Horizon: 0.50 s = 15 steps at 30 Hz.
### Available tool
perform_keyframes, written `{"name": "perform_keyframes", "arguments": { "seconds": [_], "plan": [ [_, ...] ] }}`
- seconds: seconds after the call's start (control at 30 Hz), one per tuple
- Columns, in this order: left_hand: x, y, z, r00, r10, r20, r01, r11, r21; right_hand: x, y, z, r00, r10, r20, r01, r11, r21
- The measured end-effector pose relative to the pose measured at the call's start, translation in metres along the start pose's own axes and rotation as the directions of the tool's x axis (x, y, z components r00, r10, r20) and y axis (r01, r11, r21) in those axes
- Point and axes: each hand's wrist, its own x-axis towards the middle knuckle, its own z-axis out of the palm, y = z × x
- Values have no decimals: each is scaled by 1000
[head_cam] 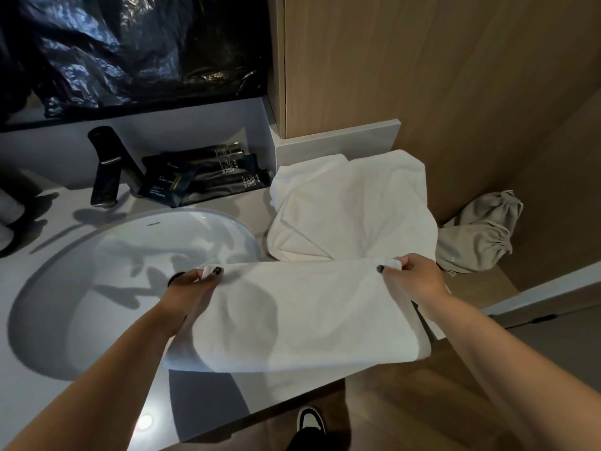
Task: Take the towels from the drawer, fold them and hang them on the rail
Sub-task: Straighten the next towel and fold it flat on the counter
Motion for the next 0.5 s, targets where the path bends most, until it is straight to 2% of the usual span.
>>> {"name": "perform_keyframes", "arguments": {
  "seconds": [0.17,0.3,0.5],
  "plan": [
    [-21,15,-6,993,101,-59,-109,980,-167,-12,-5,-16,988,103,117,-130,958,256],
    [-42,23,-20,970,243,-9,-242,963,-117,-37,-6,-25,995,66,77,-89,929,359],
    [-77,25,-46,935,354,33,-336,910,-241,-74,-7,-34,999,12,-31,3,888,460]
  ]
}}
